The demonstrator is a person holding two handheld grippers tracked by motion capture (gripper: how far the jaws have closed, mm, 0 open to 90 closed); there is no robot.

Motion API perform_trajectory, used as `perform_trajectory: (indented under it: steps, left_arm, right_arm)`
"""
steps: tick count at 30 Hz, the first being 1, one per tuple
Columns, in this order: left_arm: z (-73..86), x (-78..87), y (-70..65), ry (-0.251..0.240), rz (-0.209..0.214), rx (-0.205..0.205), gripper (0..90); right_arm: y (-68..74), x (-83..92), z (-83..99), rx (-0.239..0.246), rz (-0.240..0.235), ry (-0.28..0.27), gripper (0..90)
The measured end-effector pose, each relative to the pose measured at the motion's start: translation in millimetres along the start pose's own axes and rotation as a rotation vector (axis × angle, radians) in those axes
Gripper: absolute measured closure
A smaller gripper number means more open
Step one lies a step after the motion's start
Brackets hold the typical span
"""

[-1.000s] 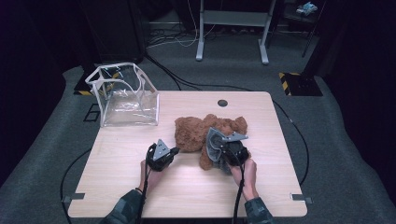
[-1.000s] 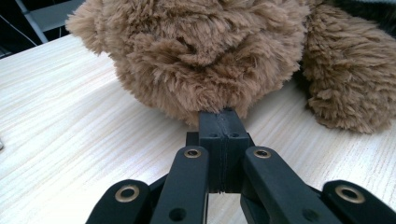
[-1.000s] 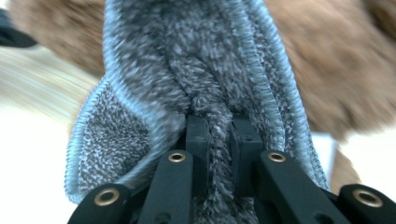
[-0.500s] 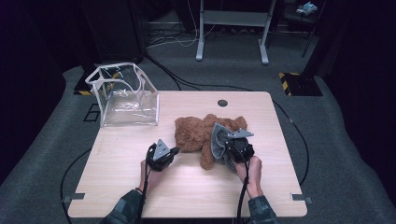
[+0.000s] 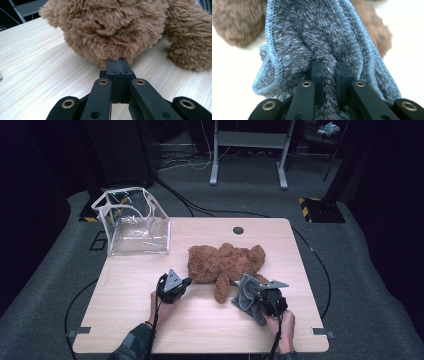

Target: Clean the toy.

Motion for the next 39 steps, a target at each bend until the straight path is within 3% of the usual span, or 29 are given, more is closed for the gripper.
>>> perform_trajectory:
  steps: [2, 5, 9, 11, 12, 15, 17, 18, 22, 26, 29, 35, 37, 39]
  left_arm:
    - [0.2, 0.1, -0.1, 0.003, 0.000, -0.001, 89.7]
    - [0.2, 0.0, -0.3, 0.004, 0.001, -0.003, 89.7]
    - [0.1, -0.1, -0.4, 0.002, 0.000, -0.005, 89.7]
    - [0.1, -0.1, -0.4, 0.002, 0.000, -0.004, 89.7]
    - [0.1, -0.1, -0.5, 0.001, 0.000, -0.004, 89.7]
    - [0.2, 0.1, -0.4, 0.003, 0.001, -0.004, 89.7]
    - [0.1, 0.0, -0.5, 0.002, 0.002, -0.004, 89.7]
    - [0.2, 0.0, -0.5, 0.002, 0.001, -0.005, 89.7]
    - [0.2, 0.0, -0.4, 0.004, -0.001, -0.005, 89.7]
    - [0.3, 0.0, -0.1, 0.006, -0.004, -0.011, 89.7]
    - [0.2, -0.2, -0.2, 0.006, -0.006, -0.011, 89.7]
    - [0.2, -0.5, -0.3, 0.006, -0.009, -0.012, 89.7]
    - [0.2, -0.4, -0.3, 0.007, -0.008, -0.012, 89.7]
    - [0.2, -0.2, -0.2, 0.006, -0.007, -0.011, 89.7]
  right_arm:
    - [-1.8, 0.9, 2.8, -0.001, 0.001, 0.013, 80.6]
    - [2.4, 8.9, -5.4, 0.012, -0.010, -0.014, 80.4]
    - [11.8, 23.9, -32.8, 0.051, -0.018, -0.096, 80.1]
    - [14.4, 25.8, -40.4, 0.064, -0.019, -0.108, 80.0]
    - [17.6, 25.3, -53.9, 0.074, -0.019, -0.121, 79.9]
    - [17.1, 14.0, -62.1, 0.083, -0.006, -0.085, 79.9]
    - [14.7, 9.0, -61.0, 0.075, -0.005, -0.071, 79.9]
    - [10.4, 3.4, -54.2, 0.052, -0.014, -0.051, 80.0]
    - [3.6, -3.7, -31.7, 0.039, -0.020, -0.028, 80.3]
    - [0.5, -2.1, -8.3, 0.032, -0.041, 0.005, 80.3]
    - [0.3, 5.6, -1.8, 0.036, -0.048, 0.027, 80.2]
    - [-9.8, 39.6, -37.1, 0.032, -0.028, -0.111, 80.1]
    - [-13.8, 40.2, -52.4, 0.022, -0.011, -0.134, 80.1]
    - [-16.8, 32.1, -61.7, 0.018, 0.003, -0.120, 80.1]
Point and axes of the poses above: each handheld gripper's, and its own axes: x roughly backward along the jaws, z roughly out of its underside, y roughly to its left, the point moved 9 cm from there along -x, roughly forward along the jaws, and after that the axes turned 14 degrees about y, right-handed, at the moved point
